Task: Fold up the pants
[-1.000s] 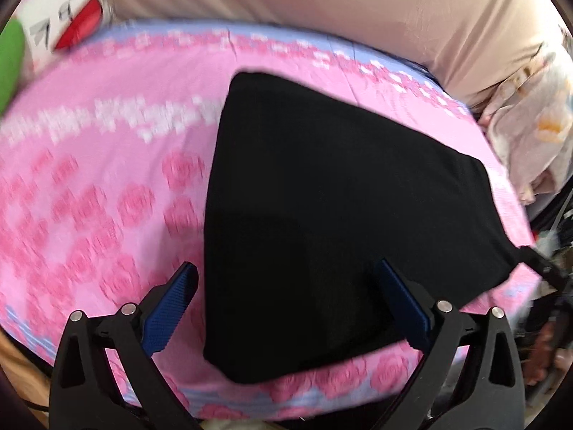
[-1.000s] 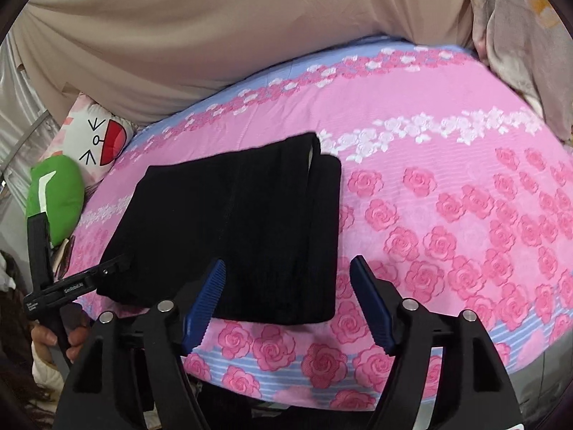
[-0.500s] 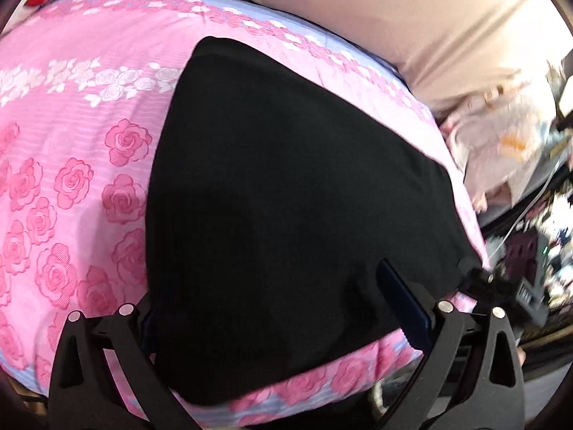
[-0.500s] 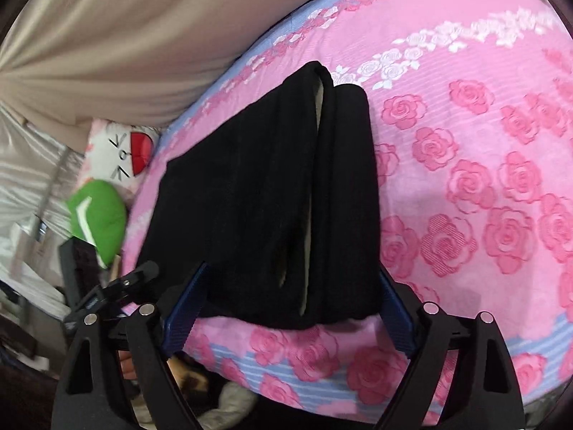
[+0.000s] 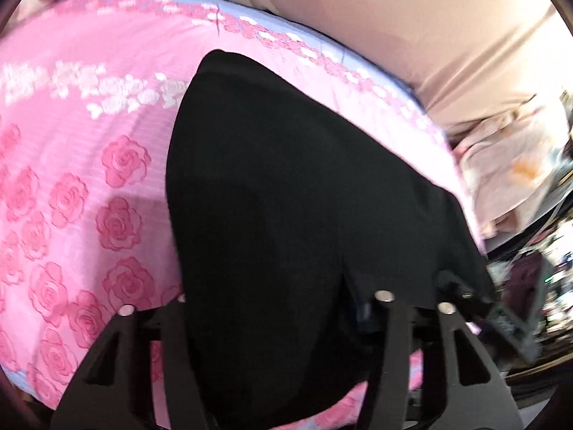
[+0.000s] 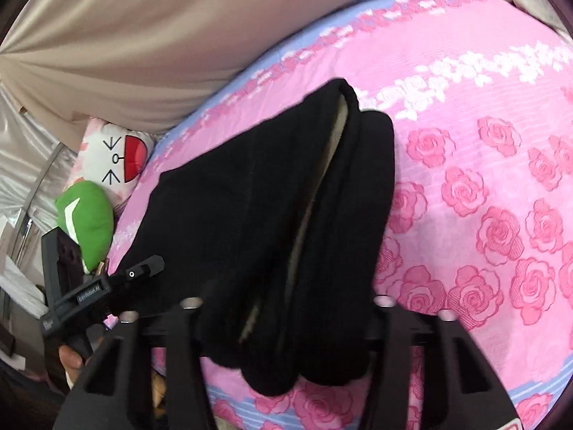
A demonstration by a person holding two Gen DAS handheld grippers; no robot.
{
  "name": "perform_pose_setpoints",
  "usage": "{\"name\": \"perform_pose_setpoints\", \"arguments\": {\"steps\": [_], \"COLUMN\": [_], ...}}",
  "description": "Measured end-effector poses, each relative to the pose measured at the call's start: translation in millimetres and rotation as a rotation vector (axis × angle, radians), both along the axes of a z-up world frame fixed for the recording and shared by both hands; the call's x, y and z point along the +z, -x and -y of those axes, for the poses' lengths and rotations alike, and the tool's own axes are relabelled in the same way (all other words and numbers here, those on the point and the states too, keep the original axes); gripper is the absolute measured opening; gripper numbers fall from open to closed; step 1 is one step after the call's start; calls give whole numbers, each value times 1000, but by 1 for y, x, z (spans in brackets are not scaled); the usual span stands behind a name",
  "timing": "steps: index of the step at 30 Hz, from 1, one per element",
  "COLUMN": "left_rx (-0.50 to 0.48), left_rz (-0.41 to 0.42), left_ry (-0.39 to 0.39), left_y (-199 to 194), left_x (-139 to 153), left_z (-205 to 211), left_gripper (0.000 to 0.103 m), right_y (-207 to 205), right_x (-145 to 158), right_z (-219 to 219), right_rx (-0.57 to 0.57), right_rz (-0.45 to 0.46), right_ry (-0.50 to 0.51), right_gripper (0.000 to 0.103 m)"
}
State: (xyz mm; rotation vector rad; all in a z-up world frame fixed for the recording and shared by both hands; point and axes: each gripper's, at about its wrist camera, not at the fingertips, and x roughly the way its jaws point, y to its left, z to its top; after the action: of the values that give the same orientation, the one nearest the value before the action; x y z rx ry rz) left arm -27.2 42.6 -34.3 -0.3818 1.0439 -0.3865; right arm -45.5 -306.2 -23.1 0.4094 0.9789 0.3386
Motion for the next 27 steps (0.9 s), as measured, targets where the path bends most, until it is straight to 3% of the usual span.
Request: {"name": "perform_pose_setpoints", "arguments": {"steps": [5,13,16,27], "left_rx": [-31,-104,-120,-153], "left_rz": [76,152,187,328], "left_ry": [-65,-77,-93,-83], "left_y": [13,41,54,83], "left_x": [18,52,65,113], "left_z": [3,0,2,7], "left_gripper": [41,33,25,23], "right_y": [10,41,52,80], "right_x": [15,49,58,105], "right_z": [-3,-5,-8,-18], "right_rx": [13,60,71,95], "right_rz": [39,80,94,220], "right_ry": [26,18,31,48], "right_gripper": [37,36,36,36]}}
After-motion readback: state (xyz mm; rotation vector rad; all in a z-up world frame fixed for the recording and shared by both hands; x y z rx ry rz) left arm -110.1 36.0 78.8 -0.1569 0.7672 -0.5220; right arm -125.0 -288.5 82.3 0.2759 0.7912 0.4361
